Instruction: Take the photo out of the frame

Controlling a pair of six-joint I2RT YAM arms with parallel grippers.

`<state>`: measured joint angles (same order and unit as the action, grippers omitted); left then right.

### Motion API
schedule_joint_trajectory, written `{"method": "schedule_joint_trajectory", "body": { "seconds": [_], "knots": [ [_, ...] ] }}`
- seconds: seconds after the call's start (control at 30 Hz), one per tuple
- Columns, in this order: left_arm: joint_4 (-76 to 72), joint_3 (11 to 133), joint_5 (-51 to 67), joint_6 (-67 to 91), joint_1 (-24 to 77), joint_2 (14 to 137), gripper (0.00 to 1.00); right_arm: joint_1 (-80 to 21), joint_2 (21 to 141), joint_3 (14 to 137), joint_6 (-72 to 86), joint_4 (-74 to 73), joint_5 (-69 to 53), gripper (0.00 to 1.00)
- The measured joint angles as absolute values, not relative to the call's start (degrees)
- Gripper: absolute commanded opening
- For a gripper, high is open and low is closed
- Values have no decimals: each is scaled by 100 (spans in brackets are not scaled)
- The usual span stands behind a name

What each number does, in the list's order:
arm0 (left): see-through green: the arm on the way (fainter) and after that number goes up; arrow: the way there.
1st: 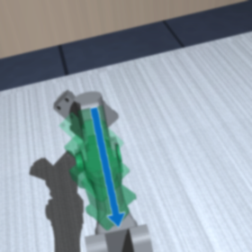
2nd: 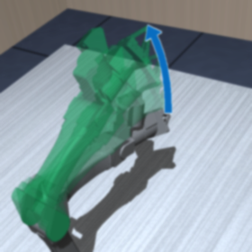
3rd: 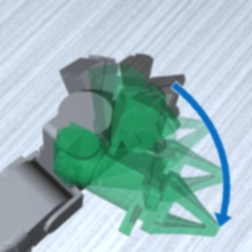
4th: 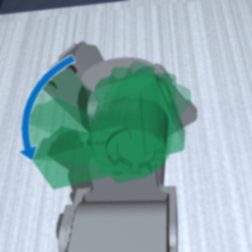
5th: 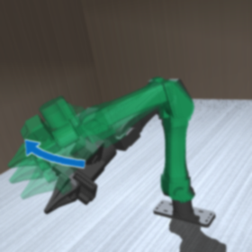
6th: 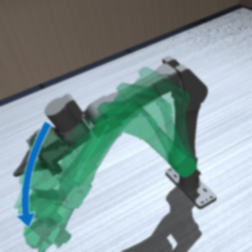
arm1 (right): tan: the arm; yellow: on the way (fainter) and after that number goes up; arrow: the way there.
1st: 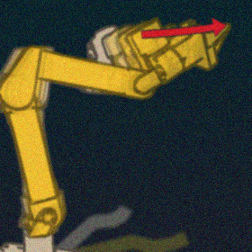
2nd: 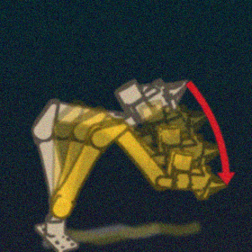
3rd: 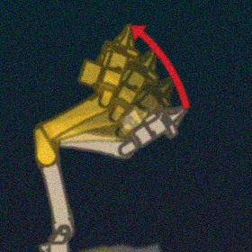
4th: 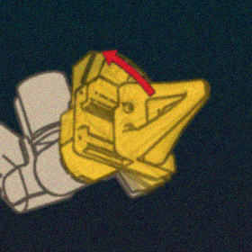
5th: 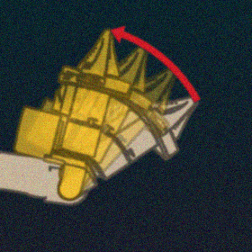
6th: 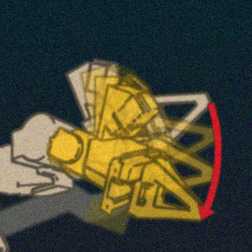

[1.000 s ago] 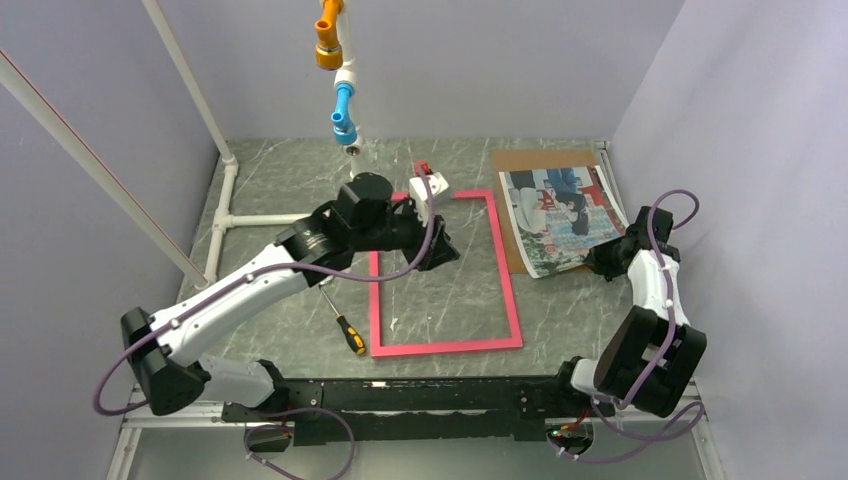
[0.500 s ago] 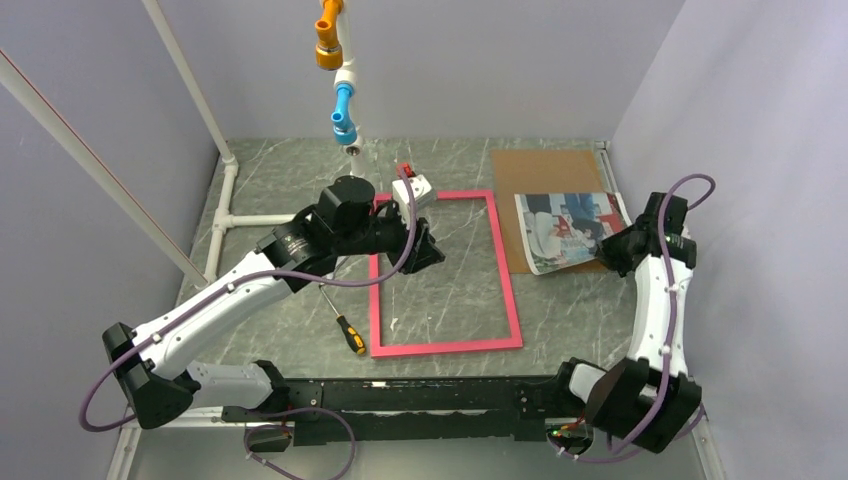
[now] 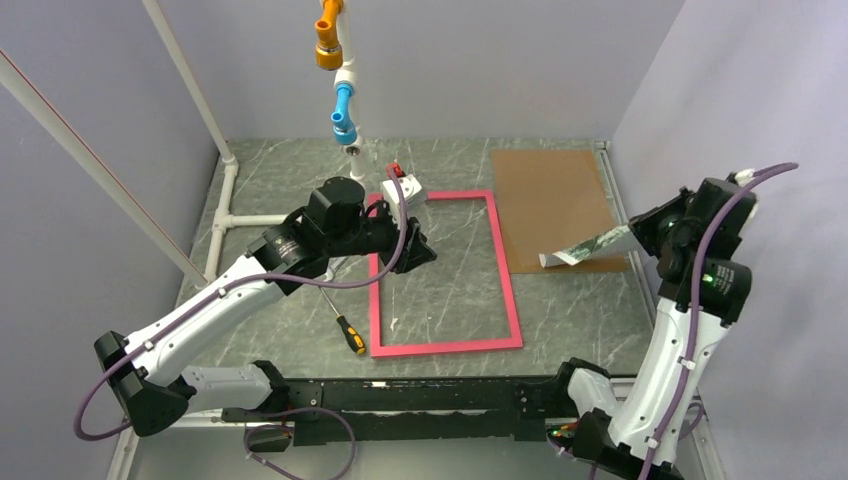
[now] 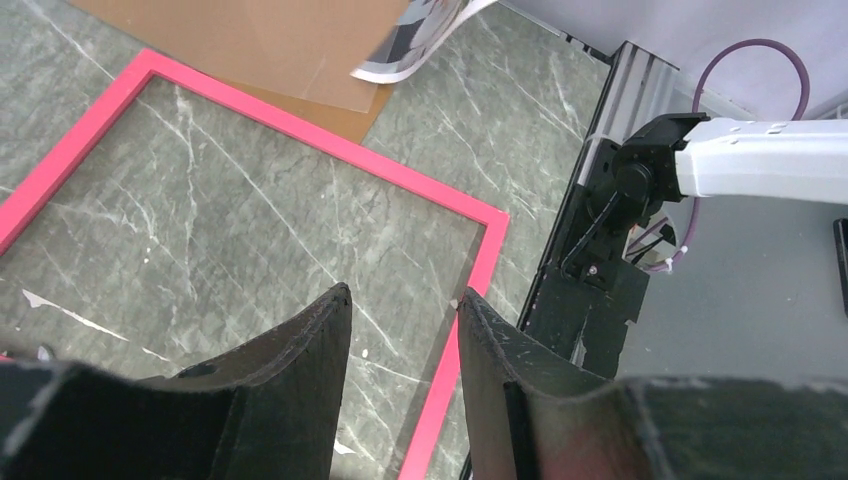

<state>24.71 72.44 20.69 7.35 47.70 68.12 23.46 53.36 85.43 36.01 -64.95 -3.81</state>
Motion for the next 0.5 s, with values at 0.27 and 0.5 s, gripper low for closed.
{"method": "schedule_joint_trajectory", "body": {
  "seconds": [0.27, 0.5],
  "knots": [
    [2471, 7231, 2064, 709, 4670, 6796, 47, 2344, 6178, 11015, 3424, -6995, -1192, 0],
    [2438, 7179, 2062, 711, 4475, 6810, 47, 2340, 6519, 11240, 3673, -6215, -2091, 0]
  ]
}}
